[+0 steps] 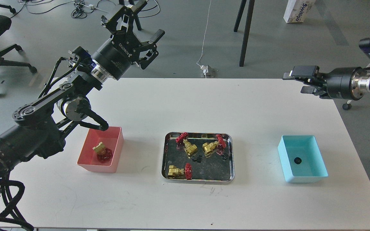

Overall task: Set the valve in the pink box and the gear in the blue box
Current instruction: 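Release the gear into the blue box and withdraw the right gripper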

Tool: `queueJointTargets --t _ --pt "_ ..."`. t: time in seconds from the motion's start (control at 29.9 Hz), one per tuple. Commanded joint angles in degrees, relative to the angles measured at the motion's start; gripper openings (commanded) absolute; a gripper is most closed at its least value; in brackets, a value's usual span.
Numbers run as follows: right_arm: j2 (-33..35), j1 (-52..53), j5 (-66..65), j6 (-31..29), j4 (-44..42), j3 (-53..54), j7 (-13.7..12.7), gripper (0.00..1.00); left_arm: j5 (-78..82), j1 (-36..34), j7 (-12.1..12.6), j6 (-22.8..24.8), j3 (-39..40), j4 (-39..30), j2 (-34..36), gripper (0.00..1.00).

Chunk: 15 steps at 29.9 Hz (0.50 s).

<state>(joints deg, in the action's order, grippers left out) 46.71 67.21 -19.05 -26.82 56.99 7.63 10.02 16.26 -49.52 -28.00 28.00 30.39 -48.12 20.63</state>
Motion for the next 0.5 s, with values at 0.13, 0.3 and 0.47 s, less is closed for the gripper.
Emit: queueJointTargets --t 0.13,0.3,0.47 --pt "-8.03 -9.01 30.29 -1.18 -5.92 13.88 12.29 0.98 -7.11 0.04 0.0 0.0 2.13 4.0 -0.67 0.88" --pt "-12.96 -13.06 31.44 -1.18 -10.05 19.08 13.19 0.98 -8.97 -0.14 0.0 0.0 2.3 3.91 -1.99 0.88" --pt "-13.58 -13.77 31.53 -1.18 -9.88 19.96 14.41 0.99 -8.97 -0.14 0.0 0.0 2.3 3.91 -3.04 0.89"
